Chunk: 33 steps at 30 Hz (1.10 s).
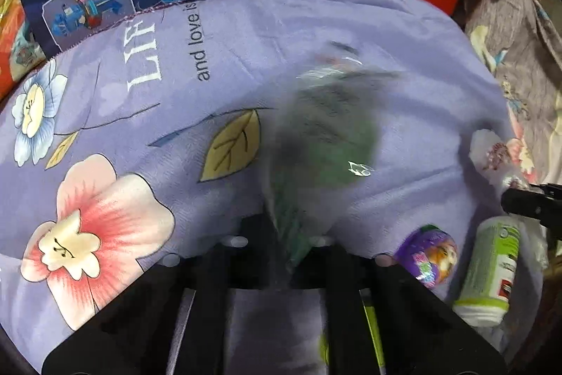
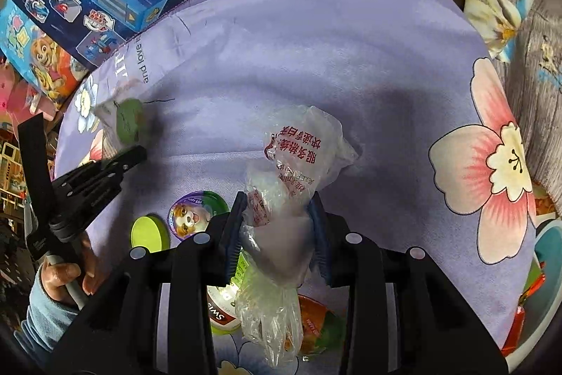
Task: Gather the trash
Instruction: 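Grasp the clear green-printed plastic bag with the left tool while the right tool grasps a clear plastic bag, then lift both plastic bags and carry them toward the teal bucket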
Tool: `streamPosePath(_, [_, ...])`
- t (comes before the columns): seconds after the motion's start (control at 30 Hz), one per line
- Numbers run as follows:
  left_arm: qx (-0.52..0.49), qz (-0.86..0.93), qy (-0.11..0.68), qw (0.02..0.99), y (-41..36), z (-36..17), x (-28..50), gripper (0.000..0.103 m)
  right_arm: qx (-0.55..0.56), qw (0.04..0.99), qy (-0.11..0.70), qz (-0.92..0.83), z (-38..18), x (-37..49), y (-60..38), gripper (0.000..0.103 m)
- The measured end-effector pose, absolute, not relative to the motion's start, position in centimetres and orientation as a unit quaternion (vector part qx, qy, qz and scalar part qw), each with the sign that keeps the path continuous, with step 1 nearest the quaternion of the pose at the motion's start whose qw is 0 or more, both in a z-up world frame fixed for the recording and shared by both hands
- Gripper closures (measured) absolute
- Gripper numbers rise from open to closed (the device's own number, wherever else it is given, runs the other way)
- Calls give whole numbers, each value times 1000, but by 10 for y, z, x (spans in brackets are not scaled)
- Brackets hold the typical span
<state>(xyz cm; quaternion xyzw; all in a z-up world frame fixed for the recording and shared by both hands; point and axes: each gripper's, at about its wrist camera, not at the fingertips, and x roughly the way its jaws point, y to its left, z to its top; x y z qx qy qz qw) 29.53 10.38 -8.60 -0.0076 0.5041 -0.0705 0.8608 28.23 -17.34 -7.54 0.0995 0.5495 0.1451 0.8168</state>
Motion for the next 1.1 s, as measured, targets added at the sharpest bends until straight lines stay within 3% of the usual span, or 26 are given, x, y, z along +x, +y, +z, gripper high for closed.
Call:
streamPosePath(0.53, [-13,-174,483,858,51,-34,218,98,159,834,511,133,-43,236,-224,69])
streamPosePath(1.1, [71,-357,481,798,-179,-11,142,98,276,860,429,-23,-25,93,-467,69])
